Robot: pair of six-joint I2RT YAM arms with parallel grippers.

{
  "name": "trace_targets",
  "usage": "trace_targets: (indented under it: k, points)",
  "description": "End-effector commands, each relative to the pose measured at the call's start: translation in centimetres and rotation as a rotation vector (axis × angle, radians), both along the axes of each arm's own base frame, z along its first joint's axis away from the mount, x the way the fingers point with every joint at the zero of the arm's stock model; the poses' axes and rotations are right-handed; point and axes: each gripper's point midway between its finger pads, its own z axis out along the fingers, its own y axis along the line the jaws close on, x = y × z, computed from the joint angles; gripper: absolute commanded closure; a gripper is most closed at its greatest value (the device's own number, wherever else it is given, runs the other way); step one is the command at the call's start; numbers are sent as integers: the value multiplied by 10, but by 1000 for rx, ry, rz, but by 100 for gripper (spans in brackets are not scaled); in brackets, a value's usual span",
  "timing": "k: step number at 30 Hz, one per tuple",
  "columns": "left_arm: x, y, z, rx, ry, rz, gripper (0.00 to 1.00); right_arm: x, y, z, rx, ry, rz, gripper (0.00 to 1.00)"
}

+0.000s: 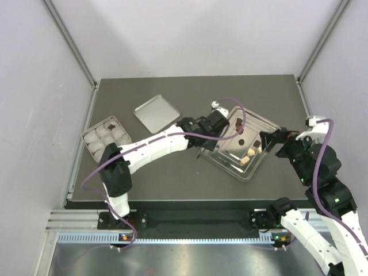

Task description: Pack the chocolate

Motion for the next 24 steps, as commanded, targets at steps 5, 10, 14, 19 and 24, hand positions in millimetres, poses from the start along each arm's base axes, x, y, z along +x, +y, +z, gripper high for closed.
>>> trace_targets:
  k: [5,10,14,19,24]
  points:
    - [60,114,67,-29,-96,294,61,-4,6,7,34,-24,30,0]
    - [83,216,70,-60,-74,544,59,-3,7,2,31,-20,34,0]
    - [84,293,68,-65,-71,735,60,-2,8,-1,24,-17,40,0]
    - [74,339,43,-74,-27,848,59,1,8,-2,8,-20,37,0]
    - [67,358,24,-66,7,904,60,3,10,-3,1,-15,41,0]
